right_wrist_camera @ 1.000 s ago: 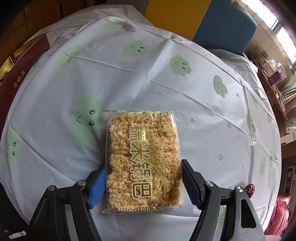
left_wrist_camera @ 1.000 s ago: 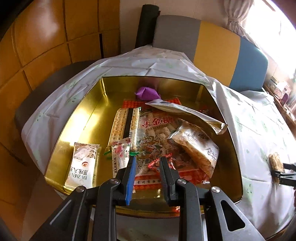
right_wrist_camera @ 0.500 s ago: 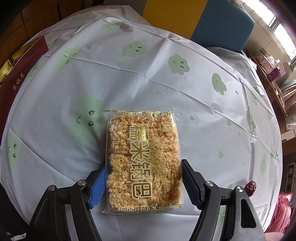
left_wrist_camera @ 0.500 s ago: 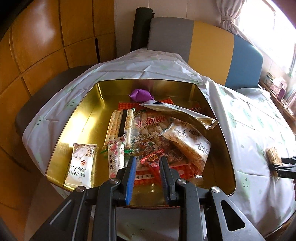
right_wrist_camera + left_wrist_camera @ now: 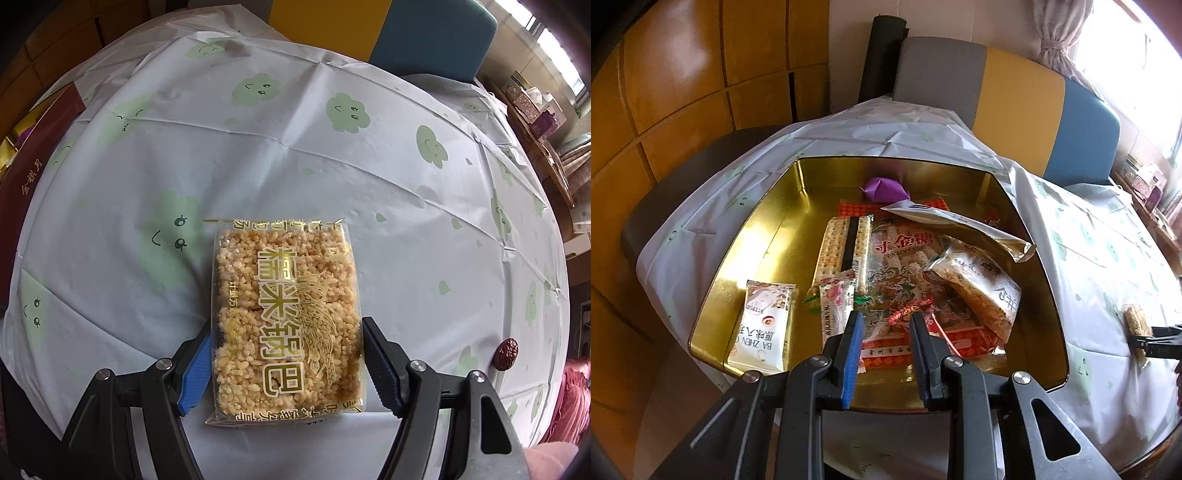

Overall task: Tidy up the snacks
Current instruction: 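Lift the rice-cracker packet with the right gripper toward the gold tray, then lower the rice-cracker packet into the gold tray and open the right gripper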

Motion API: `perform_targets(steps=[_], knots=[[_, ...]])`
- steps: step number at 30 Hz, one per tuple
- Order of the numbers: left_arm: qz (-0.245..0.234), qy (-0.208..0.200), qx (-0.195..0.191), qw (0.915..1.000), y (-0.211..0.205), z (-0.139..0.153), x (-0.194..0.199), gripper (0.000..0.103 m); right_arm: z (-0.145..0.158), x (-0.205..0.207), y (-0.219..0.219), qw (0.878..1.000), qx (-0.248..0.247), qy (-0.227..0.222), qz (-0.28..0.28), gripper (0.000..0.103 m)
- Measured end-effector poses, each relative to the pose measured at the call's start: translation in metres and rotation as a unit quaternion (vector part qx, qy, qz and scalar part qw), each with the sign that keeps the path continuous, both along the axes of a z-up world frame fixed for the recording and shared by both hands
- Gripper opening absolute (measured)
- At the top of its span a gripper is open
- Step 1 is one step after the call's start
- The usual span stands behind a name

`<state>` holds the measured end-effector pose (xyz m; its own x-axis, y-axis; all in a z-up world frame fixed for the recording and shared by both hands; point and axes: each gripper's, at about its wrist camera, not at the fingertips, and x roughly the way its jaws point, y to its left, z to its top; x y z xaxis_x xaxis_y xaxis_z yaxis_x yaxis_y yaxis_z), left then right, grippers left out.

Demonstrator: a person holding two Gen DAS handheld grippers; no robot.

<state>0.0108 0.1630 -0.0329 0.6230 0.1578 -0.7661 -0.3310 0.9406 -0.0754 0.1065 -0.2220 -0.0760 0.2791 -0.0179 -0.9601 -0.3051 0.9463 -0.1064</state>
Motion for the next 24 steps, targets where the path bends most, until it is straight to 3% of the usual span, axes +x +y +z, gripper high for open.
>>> perform_targets(steps=[7, 13, 20, 24], knots=[[0.036, -0.011, -0.009, 0.9992, 0.024, 0.009, -0.007, 0.026, 0.004, 0.012, 0.0, 1.0, 0.018, 0.011, -0.023, 0.074], [0.08, -0.02, -0.007, 0.9966, 0.054, 0.018, -0.016, 0.026, 0.035, 0.014, 0.027, 0.998, 0.061, -0.024, 0.003, 0.074], [0.113, -0.032, -0.011, 0.993, 0.077, 0.025, -0.023, 0.026, 0.081, 0.01, 0.127, 0.982, 0.141, -0.047, 0.116, 0.074], [0.118, -0.034, -0.014, 0.9924, 0.081, 0.024, -0.024, 0.026, 0.092, 0.012, 0.187, 0.967, 0.196, -0.027, 0.158, 0.074]])
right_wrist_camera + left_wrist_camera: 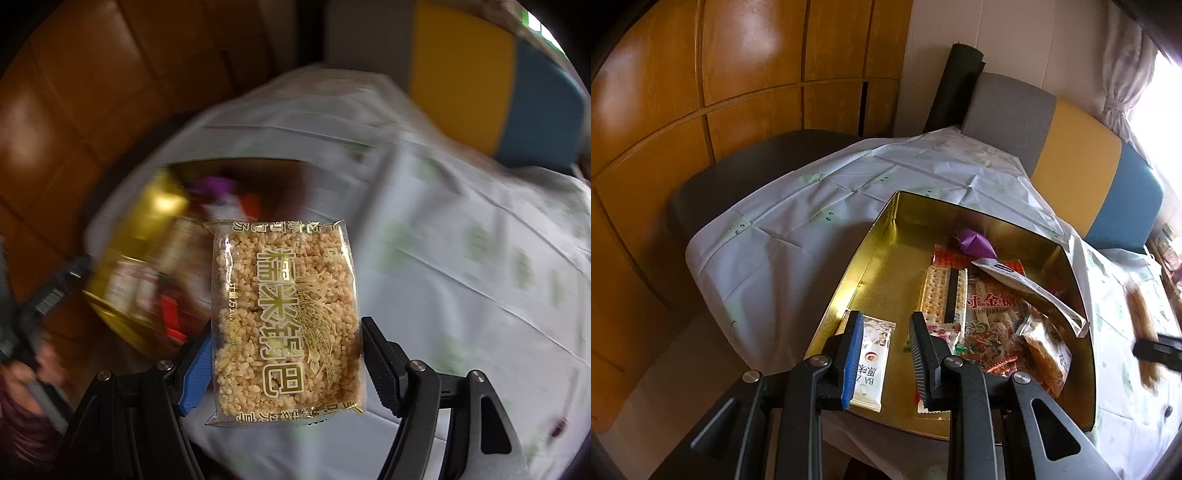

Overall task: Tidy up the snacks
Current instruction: 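Lower the rice-cracker packet into the gold tray and open the right gripper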

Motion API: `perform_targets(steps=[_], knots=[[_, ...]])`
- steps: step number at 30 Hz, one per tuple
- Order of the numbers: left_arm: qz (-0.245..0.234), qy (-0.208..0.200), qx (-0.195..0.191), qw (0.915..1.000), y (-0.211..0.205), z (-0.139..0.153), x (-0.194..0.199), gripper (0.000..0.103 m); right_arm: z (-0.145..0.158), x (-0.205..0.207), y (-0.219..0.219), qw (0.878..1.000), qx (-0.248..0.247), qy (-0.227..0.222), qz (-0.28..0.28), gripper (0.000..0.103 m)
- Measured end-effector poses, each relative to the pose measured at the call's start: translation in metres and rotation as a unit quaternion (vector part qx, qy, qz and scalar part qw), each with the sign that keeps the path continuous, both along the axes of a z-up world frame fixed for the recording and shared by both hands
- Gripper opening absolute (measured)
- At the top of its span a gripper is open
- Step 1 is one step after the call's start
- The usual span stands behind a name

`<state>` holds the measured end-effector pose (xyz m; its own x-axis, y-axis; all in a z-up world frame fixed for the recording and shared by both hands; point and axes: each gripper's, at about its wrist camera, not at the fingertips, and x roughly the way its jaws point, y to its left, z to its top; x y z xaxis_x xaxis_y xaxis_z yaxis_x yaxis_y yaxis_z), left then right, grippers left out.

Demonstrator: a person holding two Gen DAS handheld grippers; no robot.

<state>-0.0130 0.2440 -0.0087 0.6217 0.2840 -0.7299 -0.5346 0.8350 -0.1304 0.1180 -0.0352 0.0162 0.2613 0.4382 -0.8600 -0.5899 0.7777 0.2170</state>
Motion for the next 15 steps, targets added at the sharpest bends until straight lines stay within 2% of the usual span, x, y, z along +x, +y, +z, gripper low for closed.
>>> perform_targets(steps=[6, 10, 13, 15], knots=[[-0.003, 0.004, -0.01, 0.9999, 0.002, -0.007, 0.001, 0.026, -0.002, 0.012, 0.078, 0.999, 0.041, 0.029, 0.015, 0.074], [-0.004, 0.009, -0.015, 0.9998, 0.002, -0.012, 0.003, 0.026, -0.03, 0.021, 0.125, 0.999, 0.017, 0.044, 0.008, 0.075], [-0.005, 0.012, -0.016, 0.9998, 0.002, -0.015, 0.004, 0.026, -0.058, 0.025, 0.144, 0.997, 0.0, 0.079, 0.001, 0.076], [-0.006, 0.013, -0.02, 0.9997, 0.002, -0.017, 0.005, 0.026, -0.062, 0.027, 0.149, 0.998, 0.003, 0.068, 0.0, 0.076]])
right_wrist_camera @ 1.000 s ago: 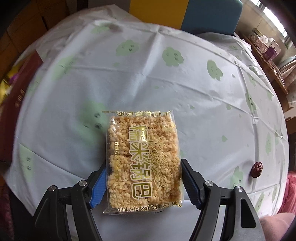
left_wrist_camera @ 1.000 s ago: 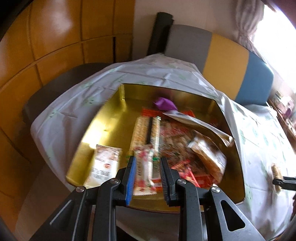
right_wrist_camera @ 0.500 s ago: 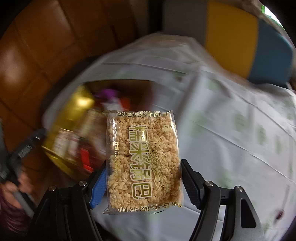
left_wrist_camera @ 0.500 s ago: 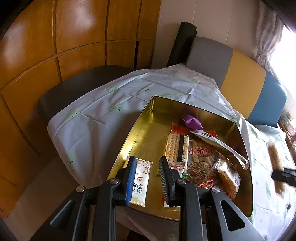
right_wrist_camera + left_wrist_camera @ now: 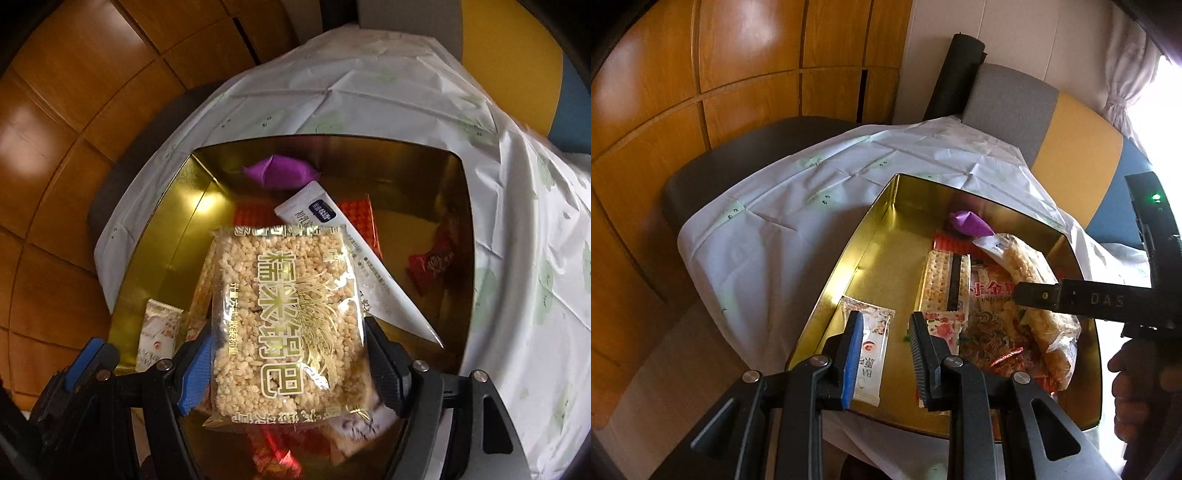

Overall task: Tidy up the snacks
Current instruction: 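Lower the rice-cracker packet into the gold tray and open the right gripper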

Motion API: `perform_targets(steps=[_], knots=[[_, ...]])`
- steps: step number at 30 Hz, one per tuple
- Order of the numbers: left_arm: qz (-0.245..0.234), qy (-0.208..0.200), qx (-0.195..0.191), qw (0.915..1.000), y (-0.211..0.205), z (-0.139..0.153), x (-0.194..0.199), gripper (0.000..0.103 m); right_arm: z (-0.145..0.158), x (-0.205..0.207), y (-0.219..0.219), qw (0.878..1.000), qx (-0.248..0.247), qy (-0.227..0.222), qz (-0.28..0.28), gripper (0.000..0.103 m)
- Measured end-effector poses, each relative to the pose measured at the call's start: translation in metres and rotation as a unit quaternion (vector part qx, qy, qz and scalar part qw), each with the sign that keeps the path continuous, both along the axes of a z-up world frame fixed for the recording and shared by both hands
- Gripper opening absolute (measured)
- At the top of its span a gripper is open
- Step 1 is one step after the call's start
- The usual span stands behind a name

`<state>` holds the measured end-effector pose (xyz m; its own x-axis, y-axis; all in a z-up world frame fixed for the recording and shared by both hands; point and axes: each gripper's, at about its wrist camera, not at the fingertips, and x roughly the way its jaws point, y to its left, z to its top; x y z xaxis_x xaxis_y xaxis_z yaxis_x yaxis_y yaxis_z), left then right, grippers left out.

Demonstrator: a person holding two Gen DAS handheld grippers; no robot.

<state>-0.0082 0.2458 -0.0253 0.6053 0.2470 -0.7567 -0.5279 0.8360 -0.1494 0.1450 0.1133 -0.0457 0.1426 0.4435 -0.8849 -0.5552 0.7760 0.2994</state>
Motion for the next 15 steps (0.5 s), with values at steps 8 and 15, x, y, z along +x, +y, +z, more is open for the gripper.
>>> perform_targets(steps=[8, 15], knots=[[-0.007, 0.004, 0.007, 0.9999, -0.006, -0.002, 0.001, 0.026, 0.008, -0.008, -0.033, 0.999, 0.04, 0.004, -0.002, 0.077], [-0.01, 0.002, 0.01, 0.9999, -0.009, -0.001, 0.001, 0.026, 0.024, -0.022, -0.042, 0.998, 0.056, -0.007, 0.017, 0.073]])
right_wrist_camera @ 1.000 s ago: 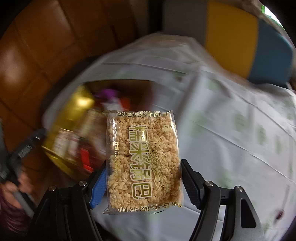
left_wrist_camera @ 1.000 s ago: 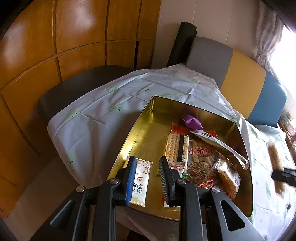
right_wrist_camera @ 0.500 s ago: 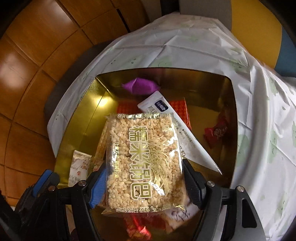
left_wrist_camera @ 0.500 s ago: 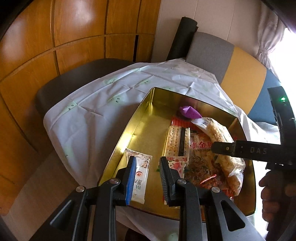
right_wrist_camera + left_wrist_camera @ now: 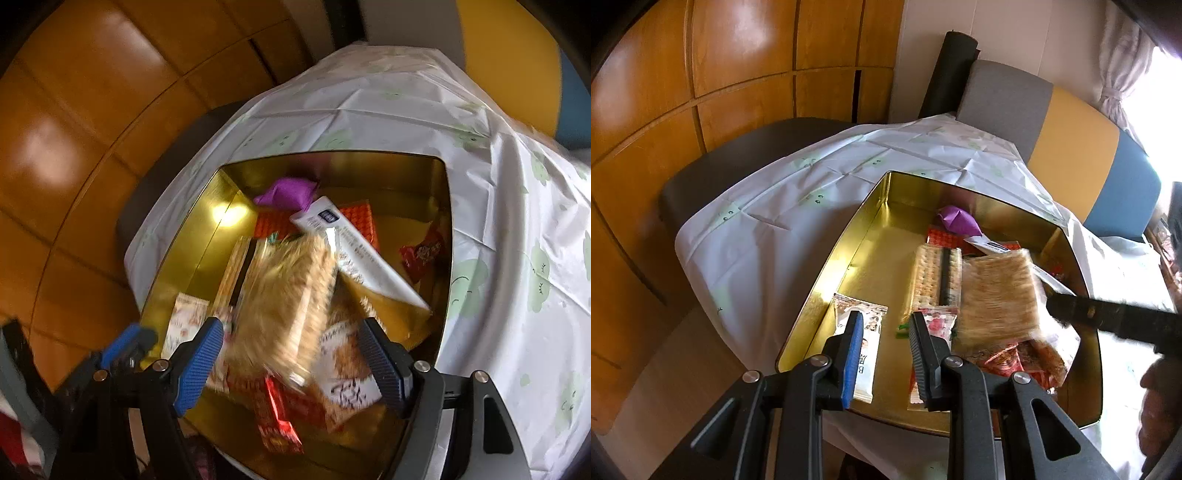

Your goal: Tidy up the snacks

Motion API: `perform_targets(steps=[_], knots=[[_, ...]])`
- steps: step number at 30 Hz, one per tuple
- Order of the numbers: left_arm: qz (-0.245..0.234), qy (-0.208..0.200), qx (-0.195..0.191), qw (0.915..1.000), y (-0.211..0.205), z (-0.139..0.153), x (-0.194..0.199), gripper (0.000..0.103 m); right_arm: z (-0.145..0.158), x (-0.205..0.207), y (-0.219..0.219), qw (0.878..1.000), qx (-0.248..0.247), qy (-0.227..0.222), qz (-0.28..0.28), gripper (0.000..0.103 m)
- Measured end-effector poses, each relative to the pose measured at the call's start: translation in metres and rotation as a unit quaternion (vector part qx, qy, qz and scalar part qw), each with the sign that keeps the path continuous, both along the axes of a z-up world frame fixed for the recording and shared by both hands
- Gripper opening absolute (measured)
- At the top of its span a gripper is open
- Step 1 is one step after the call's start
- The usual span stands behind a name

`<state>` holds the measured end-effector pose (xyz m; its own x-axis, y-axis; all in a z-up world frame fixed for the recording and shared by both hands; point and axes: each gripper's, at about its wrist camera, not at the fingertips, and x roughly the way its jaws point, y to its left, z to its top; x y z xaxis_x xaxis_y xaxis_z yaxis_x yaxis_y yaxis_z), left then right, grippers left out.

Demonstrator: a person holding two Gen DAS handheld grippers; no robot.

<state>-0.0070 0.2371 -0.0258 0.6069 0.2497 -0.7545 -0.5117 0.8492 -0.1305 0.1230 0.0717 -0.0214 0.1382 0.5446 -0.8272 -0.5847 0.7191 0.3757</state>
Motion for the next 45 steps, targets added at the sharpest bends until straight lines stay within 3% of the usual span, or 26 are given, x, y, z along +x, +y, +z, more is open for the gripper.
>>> perform_targets(steps=[3, 4, 7, 16, 27, 31, 35, 40, 45], knots=[[-0.003, 0.001, -0.001, 1.0, -0.002, 0.0, 0.001, 0.026, -0.002, -0.011, 0.002, 0.999, -0.035, -0.038, 0.005, 0.028], [-0.006, 0.001, 0.001, 1.0, -0.003, 0.0, 0.001, 0.026, -0.004, -0.012, 0.003, 0.998, -0.044, -0.039, 0.006, 0.026], [-0.008, 0.0, 0.008, 0.9999, -0.005, 0.001, 0.002, 0.026, -0.014, -0.013, 0.009, 0.998, -0.051, -0.031, 0.011, 0.027], [-0.018, 0.001, 0.013, 0.9997, -0.014, 0.001, 0.002, 0.031, -0.013, -0.029, 0.013, 0.995, -0.07, -0.069, 0.018, 0.028], [-0.029, -0.009, 0.022, 0.9993, -0.031, 0.009, -0.001, 0.04, 0.001, -0.059, -0.027, 0.988, -0.074, -0.128, -0.038, 0.031], [-0.021, -0.018, 0.039, 0.9989, -0.043, 0.014, -0.005, 0.049, 0.009, -0.068, -0.044, 0.983, -0.076, -0.153, -0.069, 0.033], [-0.029, -0.027, 0.048, 0.998, -0.061, 0.017, -0.009, 0.064, 0.015, -0.084, -0.063, 0.969, -0.095, -0.201, -0.108, 0.036], [-0.046, -0.04, 0.066, 0.996, -0.089, 0.02, -0.015, 0.079, 0.014, -0.095, -0.082, 0.959, -0.11, -0.222, -0.14, 0.036], [-0.056, -0.038, 0.067, 0.9955, -0.102, 0.022, -0.016, 0.08, 0.01, -0.102, -0.095, 0.958, -0.108, -0.217, -0.155, 0.036]])
